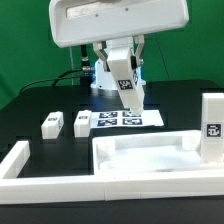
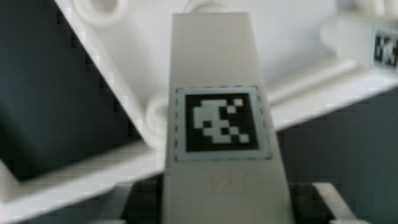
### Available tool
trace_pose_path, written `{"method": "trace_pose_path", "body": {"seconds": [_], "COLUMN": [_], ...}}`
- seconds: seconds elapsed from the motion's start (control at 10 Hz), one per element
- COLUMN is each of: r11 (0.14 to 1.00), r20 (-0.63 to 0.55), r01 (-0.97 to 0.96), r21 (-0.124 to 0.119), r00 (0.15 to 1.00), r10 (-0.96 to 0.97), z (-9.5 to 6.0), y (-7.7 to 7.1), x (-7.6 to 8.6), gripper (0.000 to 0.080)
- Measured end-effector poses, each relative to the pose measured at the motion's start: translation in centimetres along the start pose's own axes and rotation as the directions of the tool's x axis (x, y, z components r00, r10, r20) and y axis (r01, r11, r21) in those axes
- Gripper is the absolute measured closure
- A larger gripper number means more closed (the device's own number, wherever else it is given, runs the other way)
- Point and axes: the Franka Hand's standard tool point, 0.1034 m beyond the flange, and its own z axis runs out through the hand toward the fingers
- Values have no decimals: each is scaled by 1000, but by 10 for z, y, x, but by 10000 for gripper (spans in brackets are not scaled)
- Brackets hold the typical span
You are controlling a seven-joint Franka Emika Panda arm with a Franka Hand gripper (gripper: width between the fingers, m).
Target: Assemble desk
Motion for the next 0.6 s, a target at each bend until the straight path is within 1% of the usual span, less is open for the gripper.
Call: {"method": "trace_pose_path", "body": {"seconds": [0.1,0.2,0.3,0.4,0.5,0.6], "r11": [1000,1000,1000,1000,1000,1000], "r20": [-118,-184,-291,-350,-417,-438], "r01": [-2,-9,-29,-14,-6,2], "r21": [-4,-3,7,4,4,0], "r00": [993,983,956,937,909,899], "r10": [1,9,30,14,7,-2], "z": [4,6,7,10,11,14], "y": [-3,-4,-11,-11,-12,-13], "x": [11,15,18,13,15,14], "gripper": [511,511,511,511,511,511]}}
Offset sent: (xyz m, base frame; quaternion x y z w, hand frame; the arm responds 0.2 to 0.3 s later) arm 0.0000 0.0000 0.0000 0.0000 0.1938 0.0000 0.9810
